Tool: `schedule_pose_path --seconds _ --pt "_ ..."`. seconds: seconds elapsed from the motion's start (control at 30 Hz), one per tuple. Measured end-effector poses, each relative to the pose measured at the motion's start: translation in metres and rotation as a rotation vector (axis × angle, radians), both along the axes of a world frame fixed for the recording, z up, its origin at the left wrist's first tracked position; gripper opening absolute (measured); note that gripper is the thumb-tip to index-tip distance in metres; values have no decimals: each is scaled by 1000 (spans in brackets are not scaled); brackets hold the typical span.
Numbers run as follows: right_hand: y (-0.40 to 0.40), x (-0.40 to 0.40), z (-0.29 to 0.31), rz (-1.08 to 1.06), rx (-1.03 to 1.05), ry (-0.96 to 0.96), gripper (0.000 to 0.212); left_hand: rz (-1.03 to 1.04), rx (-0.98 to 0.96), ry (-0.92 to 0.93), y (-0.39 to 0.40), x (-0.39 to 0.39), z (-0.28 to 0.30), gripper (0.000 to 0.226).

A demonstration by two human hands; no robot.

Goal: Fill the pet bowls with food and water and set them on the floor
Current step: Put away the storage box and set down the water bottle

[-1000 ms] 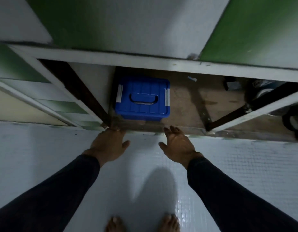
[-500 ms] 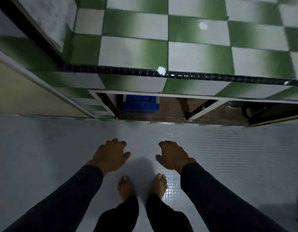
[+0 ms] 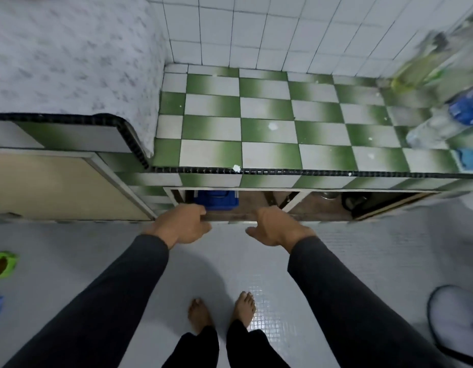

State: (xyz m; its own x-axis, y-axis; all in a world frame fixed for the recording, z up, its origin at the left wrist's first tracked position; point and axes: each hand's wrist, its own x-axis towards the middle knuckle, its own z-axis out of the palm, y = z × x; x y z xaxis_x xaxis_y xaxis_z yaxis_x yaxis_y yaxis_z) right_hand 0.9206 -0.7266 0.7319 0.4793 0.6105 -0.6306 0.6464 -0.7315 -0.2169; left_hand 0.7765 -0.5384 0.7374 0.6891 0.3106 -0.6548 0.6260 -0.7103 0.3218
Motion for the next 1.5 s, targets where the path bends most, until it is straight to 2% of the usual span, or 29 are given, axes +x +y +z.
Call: schedule_pose_path --seconds 0.1,0.2,0.27,0.37,0.5,0.9,1.0,1.13,1.5 --pt "0 5 38 -28 74 -31 31 -54 57 -14 0 10 37 60" --pt "-5 14 64 -79 118 -102 28 -92 140 -82 0 21 66 51" --pt "-11 21 77 -113 128 -159 34 -128 219 -124 -1 28 82 47" --pt "-19 31 98 -153 148 -228 48 -206 349 -161 -3 40 103 53" --pt "-34 36 120 -239 136 -262 53 -309 415 -162 -9 59 124 53" --pt "-122 71 135 -396 140 -258 52 -492 412 -170 -76 143 141 57" --pt "-153 94 136 -410 127 -256 51 -532 383 -175 -105 174 139 60" --pt "-201 131 136 -435 118 -230 35 -572 336 -169 -143 223 132 64" --pt "-320 228 145 -568 150 -291 40 -635 319 -251 -250 345 129 62"
